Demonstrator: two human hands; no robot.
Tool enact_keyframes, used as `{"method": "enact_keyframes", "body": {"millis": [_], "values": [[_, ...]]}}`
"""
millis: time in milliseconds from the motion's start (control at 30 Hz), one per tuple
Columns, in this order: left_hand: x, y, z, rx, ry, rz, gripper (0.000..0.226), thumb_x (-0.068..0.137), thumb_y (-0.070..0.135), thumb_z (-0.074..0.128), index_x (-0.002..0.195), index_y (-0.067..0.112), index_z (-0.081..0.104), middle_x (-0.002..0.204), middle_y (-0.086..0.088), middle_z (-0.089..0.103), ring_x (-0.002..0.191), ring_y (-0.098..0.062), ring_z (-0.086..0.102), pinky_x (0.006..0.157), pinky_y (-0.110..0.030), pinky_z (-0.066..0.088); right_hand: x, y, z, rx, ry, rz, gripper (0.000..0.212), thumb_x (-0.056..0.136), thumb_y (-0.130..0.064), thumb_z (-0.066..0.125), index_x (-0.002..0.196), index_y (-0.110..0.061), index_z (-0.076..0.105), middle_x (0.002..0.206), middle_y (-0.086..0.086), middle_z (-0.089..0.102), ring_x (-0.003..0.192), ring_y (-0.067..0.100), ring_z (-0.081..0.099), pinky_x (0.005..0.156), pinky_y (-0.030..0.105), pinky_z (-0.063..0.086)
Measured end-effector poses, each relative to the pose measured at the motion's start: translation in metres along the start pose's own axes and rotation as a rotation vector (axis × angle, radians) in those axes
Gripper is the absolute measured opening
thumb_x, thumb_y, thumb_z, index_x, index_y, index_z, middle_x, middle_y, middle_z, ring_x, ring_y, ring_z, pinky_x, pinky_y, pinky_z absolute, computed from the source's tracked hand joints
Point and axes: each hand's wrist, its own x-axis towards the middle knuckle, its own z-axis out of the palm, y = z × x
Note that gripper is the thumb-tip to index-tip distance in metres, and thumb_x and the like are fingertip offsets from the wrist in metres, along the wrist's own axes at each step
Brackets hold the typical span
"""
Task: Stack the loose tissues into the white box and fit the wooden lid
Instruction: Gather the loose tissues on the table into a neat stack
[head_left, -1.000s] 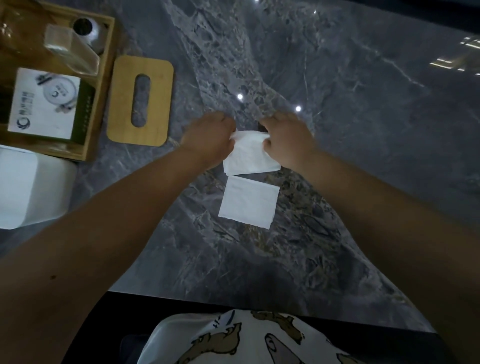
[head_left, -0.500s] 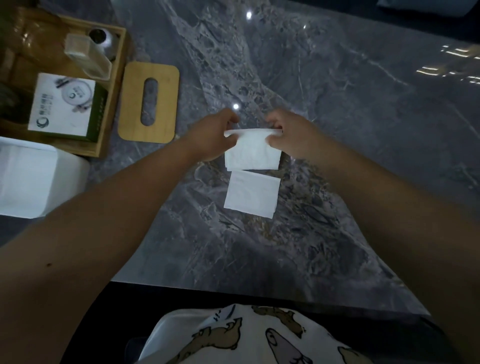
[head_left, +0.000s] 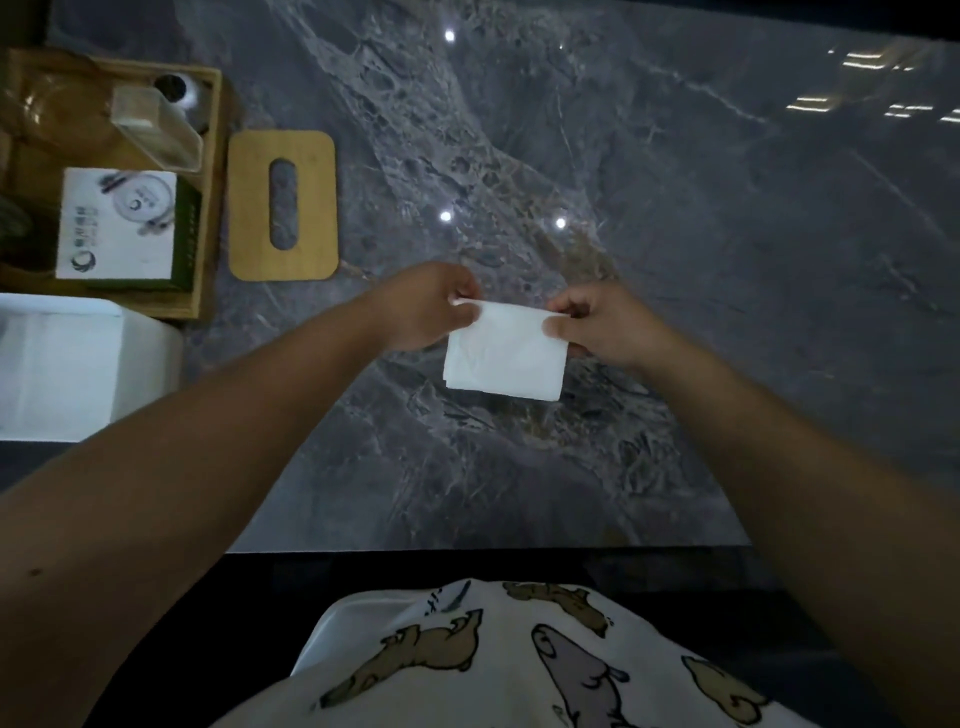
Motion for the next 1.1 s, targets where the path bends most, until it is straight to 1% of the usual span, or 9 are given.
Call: {"method": "enact_keyframes", "body": {"millis": [100, 167, 300, 400, 533, 700, 800, 933, 1100], "values": [[0.001, -0.006, 0.02, 0.047, 0.009, -0.033, 0.028, 0.096, 0.029, 0.056, 0.12, 0.015, 0.061, 0.126, -0.005, 0.061, 0.108, -0.019, 0.055, 0.082, -0.023, 0.036, -0.001, 0.012, 0.014, -0.069, 0.058, 0.034, 0.017, 0.089, -0.015, 0.065, 0.104, -0.011, 0.071, 0.101, 0.005, 0.069, 0.088, 0.019, 0.064, 0.079, 0.033, 0.053], [0.002, -0.007, 0.028, 0.073, 0.037, -0.034, 0.03, 0.096, 0.028, 0.055, 0.121, 0.013, 0.061, 0.128, -0.007, 0.06, 0.114, -0.022, 0.055, 0.082, -0.021, 0.034, 0.0, 0.016, 0.02, -0.12, 0.076, 0.038, 0.021, 0.089, -0.017, 0.064, 0.108, -0.012, 0.07, 0.107, 0.004, 0.069, 0.094, 0.019, 0.063, 0.085, 0.035, 0.052], [0.006, -0.01, 0.036, 0.095, 0.067, -0.045, 0.026, 0.096, 0.029, 0.055, 0.116, 0.014, 0.063, 0.122, -0.008, 0.062, 0.109, -0.024, 0.056, 0.078, -0.023, 0.034, 0.008, 0.024, 0.024, -0.149, 0.114, 0.068, 0.023, 0.088, -0.019, 0.065, 0.11, -0.013, 0.07, 0.113, 0.007, 0.069, 0.099, 0.022, 0.063, 0.092, 0.042, 0.051], [0.012, -0.012, 0.038, 0.094, 0.091, -0.057, 0.024, 0.096, 0.03, 0.055, 0.112, 0.015, 0.063, 0.118, -0.008, 0.064, 0.102, -0.022, 0.057, 0.075, -0.025, 0.036, 0.012, 0.026, 0.025, -0.163, 0.149, 0.074, 0.024, 0.088, -0.02, 0.065, 0.111, -0.013, 0.068, 0.114, 0.008, 0.067, 0.1, 0.023, 0.062, 0.091, 0.04, 0.051], [0.018, -0.014, 0.039, 0.132, 0.105, -0.058, 0.026, 0.096, 0.032, 0.053, 0.114, 0.015, 0.061, 0.119, -0.007, 0.065, 0.104, -0.025, 0.059, 0.078, -0.028, 0.042, 0.017, 0.026, 0.028, -0.184, 0.184, 0.054, 0.025, 0.089, -0.022, 0.064, 0.113, -0.013, 0.066, 0.114, 0.008, 0.066, 0.099, 0.022, 0.062, 0.087, 0.036, 0.051], [0.023, -0.019, 0.041, 0.156, 0.13, -0.056, 0.027, 0.097, 0.032, 0.052, 0.115, 0.013, 0.058, 0.117, -0.01, 0.065, 0.103, -0.027, 0.059, 0.077, -0.03, 0.042, 0.025, 0.024, 0.028, -0.273, 0.231, 0.01, 0.029, 0.091, -0.021, 0.06, 0.118, -0.014, 0.062, 0.118, 0.009, 0.065, 0.103, 0.023, 0.06, 0.083, 0.025, 0.042], [0.025, -0.019, 0.044, 0.21, 0.162, -0.033, 0.032, 0.096, 0.032, 0.051, 0.123, 0.015, 0.054, 0.119, -0.01, 0.062, 0.103, -0.028, 0.059, 0.079, -0.032, 0.045, 0.028, 0.022, 0.029, -0.405, 0.216, -0.024, 0.037, 0.092, -0.022, 0.056, 0.128, -0.014, 0.055, 0.124, 0.013, 0.061, 0.108, 0.028, 0.058, 0.084, 0.03, 0.043], [0.026, -0.016, 0.048, 0.368, 0.145, -0.016, 0.04, 0.096, 0.031, 0.047, 0.135, 0.019, 0.047, 0.125, -0.012, 0.053, 0.099, -0.034, 0.061, 0.081, -0.045, 0.052, 0.029, 0.023, 0.029, -0.546, 0.203, -0.078, 0.04, 0.091, -0.025, 0.056, 0.13, -0.014, 0.052, 0.131, 0.017, 0.048, 0.111, 0.034, 0.054, 0.091, 0.039, 0.046], [0.026, -0.013, 0.047, 0.383, 0.193, 0.036, 0.025, 0.093, 0.026, 0.053, 0.114, 0.013, 0.058, 0.117, -0.013, 0.051, 0.091, -0.033, 0.058, 0.076, -0.042, 0.05, 0.028, 0.021, 0.023, -0.537, 0.16, -0.078, 0.04, 0.084, -0.025, 0.065, 0.122, -0.015, 0.056, 0.127, 0.013, 0.045, 0.117, 0.03, 0.047, 0.095, 0.037, 0.042]]}}
